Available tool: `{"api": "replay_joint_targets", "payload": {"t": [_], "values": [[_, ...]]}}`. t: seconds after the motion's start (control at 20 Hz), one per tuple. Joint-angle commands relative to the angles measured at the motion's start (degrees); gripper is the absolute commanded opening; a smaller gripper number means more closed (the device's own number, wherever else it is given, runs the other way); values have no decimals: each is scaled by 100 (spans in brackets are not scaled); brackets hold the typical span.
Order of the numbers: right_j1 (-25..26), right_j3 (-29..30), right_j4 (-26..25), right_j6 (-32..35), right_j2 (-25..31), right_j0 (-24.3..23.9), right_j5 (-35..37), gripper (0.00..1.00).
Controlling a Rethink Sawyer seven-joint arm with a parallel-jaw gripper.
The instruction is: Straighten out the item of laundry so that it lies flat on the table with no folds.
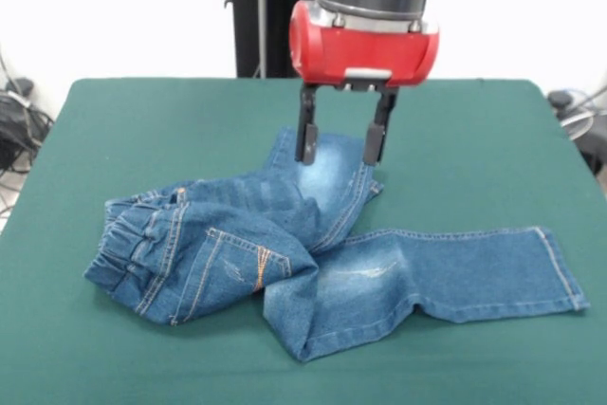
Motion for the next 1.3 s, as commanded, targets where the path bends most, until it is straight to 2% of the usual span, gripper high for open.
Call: {"api": "replay_joint_targets", "payload": {"t": [0.05,0.15,0.3,0.5,0.7,0.85,0.95,1.3], "values": [[1096,-822,-405,-6,274,-296,30,100],[1394,-1075,-400,-286,464,-508,94,100],[1472,-1255,-562,-448,521,-575,-30,100],[1659,-1626,-741,-689,614,-625,182,100],[2132,-1997,-869,-1125,905,-914,288,100],[2743,-2692,-801,-1649,1146,-1061,1351,100],[2920,-2967,-836,-1850,1186,-1056,1793,100],[3301,-3489,-1155,-2164,1071,-873,2214,100]]}}
